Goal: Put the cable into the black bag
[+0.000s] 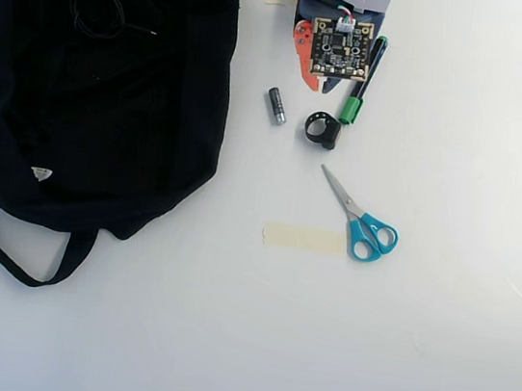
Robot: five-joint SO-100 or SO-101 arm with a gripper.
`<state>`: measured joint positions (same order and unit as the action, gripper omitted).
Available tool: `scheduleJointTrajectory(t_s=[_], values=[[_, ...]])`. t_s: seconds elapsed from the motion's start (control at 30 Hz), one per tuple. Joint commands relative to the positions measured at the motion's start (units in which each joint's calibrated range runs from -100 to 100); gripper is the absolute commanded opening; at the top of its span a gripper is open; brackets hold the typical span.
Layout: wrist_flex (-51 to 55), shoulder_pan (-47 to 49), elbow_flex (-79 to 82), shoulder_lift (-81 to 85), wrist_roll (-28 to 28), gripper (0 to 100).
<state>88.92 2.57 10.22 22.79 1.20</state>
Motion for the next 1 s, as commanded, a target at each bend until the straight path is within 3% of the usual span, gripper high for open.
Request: scheduleJointTrajectory(t_s=[0.0,0.2,0.3,0.73,0.97], values=[[-8.65,0.87,14.85,9.58,-0.1,2],[-24.84,0.87,40.81,23.19,-0.15,2],[-28.03,0.87,52.94,31.98,-0.15,2],[-28.11,0.27,88.61,70.9,-0.15,2],[-18.47,0.2,89.06,76.88,-0.1,2]])
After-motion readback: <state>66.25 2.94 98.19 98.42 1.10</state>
